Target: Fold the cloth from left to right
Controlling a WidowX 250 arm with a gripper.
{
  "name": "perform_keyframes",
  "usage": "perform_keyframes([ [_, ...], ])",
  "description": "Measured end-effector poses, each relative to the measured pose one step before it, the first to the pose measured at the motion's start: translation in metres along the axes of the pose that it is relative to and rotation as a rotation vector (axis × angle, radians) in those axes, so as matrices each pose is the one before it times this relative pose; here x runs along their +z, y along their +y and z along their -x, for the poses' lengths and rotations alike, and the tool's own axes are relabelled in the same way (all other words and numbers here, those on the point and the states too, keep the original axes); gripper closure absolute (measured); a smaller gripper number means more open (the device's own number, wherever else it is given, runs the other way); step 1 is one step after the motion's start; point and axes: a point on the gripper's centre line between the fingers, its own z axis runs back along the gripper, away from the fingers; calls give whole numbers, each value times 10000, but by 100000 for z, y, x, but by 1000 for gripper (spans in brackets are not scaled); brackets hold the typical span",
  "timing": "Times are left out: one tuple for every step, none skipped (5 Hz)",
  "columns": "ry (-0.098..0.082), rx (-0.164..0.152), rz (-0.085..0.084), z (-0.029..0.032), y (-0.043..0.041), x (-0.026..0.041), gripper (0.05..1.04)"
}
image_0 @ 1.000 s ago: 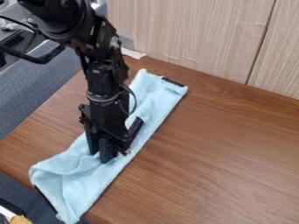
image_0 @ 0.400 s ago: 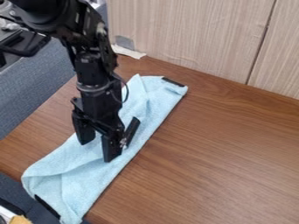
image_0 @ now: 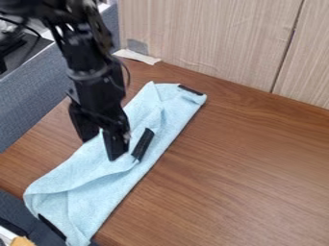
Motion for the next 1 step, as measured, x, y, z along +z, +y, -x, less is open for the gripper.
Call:
perform_keyframes([
  [-397, -141, -155, 371, 483, 1505, 83],
])
